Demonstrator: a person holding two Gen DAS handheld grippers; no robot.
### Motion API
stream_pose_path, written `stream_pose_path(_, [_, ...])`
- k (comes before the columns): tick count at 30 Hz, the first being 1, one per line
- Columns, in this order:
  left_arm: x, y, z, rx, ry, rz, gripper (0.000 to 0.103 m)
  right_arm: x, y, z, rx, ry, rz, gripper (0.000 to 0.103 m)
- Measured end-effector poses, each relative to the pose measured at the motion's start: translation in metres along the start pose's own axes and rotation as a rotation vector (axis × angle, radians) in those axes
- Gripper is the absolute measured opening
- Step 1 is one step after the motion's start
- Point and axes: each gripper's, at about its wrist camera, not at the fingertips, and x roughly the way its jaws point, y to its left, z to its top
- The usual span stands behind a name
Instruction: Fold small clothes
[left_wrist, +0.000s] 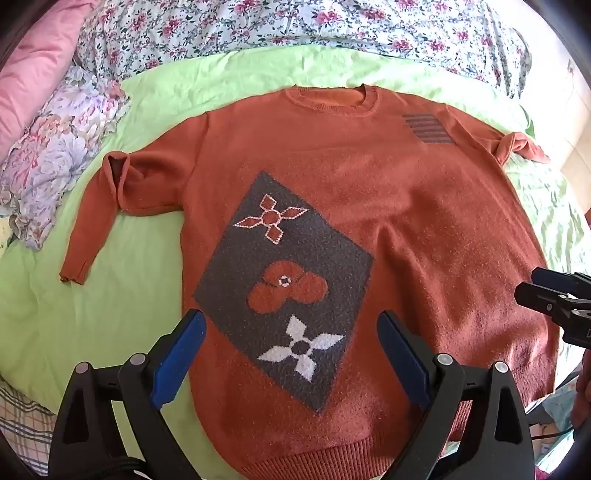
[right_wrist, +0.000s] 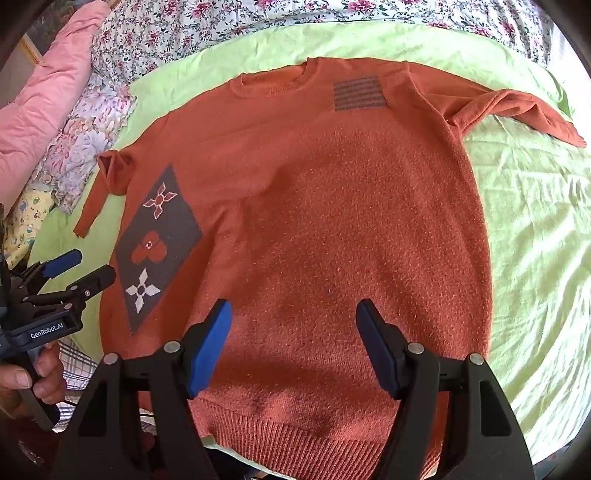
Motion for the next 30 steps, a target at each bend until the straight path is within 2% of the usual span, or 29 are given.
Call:
stream_pose_path(14, [-0.0037,-0.0026,0.0033,0.012,0.000,0.009,0.095,-0.0074,0.0020,-0.0038,0.006,0.002,0.006,0.070])
stream_pose_path(22, [-0.0011,-0.0054,0.0026,0.009,0.001,-0.014,0.095,-0.0075,0.0018,-0.0001,0.010,0.001,0.015,0.071])
stream_pose_path(30, [0.0012,-0.0056,0.0024,0.004,0.008,-0.017,0.095,-0.0062,0.0034,-0.0026,-0.018,-0.028,-0.034,0.070])
